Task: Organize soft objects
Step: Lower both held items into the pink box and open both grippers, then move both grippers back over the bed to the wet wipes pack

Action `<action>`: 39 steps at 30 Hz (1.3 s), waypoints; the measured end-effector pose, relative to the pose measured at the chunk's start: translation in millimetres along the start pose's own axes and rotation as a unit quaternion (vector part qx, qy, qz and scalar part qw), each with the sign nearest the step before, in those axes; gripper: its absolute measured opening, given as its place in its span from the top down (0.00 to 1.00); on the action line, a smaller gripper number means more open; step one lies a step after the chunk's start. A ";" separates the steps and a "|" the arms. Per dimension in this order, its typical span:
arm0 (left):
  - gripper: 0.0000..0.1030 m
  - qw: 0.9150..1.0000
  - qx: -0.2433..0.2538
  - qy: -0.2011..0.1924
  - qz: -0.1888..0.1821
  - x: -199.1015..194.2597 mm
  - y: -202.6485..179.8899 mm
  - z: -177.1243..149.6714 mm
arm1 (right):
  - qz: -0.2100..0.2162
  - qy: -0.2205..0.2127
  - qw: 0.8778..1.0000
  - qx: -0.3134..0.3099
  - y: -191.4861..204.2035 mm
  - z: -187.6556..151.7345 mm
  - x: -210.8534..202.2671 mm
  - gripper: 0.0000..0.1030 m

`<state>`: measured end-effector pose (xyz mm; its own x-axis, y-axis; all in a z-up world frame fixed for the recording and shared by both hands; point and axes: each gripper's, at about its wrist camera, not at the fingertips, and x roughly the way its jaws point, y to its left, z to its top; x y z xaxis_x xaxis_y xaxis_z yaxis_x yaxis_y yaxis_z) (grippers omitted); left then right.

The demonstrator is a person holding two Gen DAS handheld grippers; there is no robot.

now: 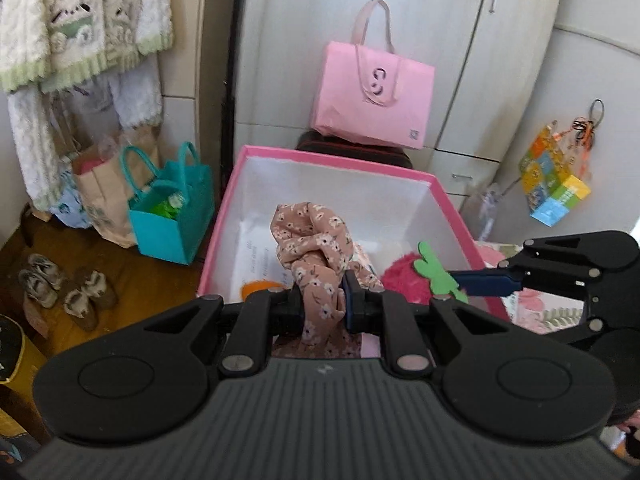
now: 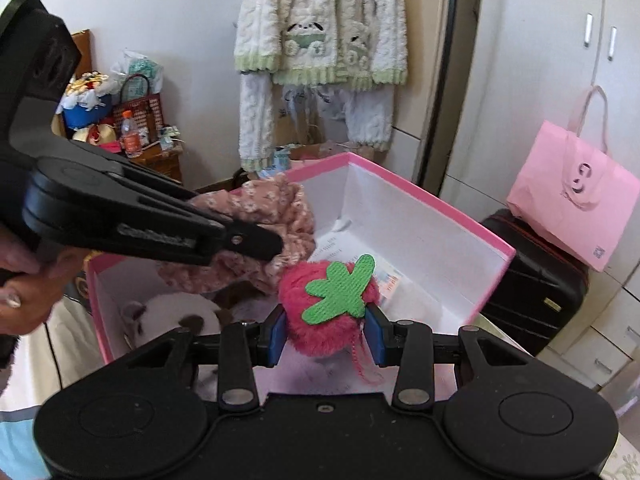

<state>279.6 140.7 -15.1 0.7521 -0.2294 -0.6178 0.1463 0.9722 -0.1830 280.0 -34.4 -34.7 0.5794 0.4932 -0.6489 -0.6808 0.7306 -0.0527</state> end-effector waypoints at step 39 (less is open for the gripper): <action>0.01 0.990 0.136 0.027 -0.026 -104.0 -160.8 -37.8 | -0.035 -0.087 0.989 0.114 -64.2 -92.9 -187.9 0.22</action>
<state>153.6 6.4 49.7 0.7044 -0.2737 -0.6549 0.3561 0.9344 -0.0075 173.2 -217.8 20.1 0.7036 0.4965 -0.5084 -0.5290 0.8436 0.0918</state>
